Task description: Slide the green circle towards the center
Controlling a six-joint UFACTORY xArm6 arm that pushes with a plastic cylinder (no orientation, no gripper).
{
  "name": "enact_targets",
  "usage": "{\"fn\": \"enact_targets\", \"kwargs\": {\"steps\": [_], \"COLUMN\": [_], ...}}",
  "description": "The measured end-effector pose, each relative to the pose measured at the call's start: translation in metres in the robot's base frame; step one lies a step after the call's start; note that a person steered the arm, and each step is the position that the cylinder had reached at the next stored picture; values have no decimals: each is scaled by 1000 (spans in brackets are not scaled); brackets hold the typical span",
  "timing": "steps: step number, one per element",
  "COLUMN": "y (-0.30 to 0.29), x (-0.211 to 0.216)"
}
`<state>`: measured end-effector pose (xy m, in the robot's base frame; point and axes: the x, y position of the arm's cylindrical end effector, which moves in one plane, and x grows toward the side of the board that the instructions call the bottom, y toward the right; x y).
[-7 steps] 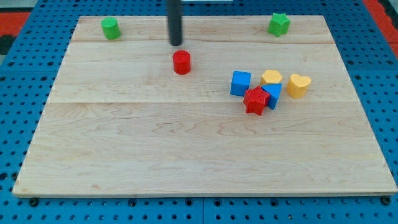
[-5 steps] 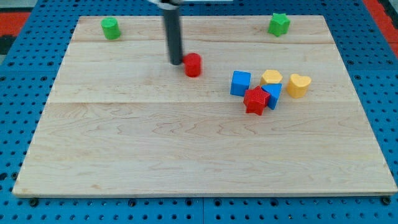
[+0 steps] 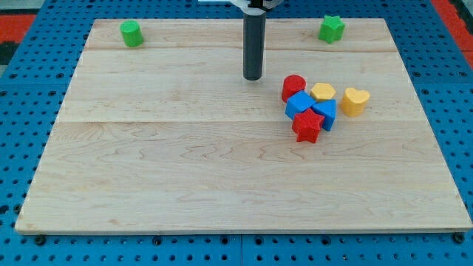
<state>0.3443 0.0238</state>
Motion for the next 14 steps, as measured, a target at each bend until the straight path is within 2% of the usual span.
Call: {"fn": "enact_targets", "kwargs": {"steps": [2,4,5,6,7,8,9,10,11,12,13,14], "y": [0,69,91,-14,-105,-173,-234,-247,-226,-155,-129,-199], "x": [-6,-21,-52,-58,-89,-133,-151,-116,-70,-45,-39,-41]}}
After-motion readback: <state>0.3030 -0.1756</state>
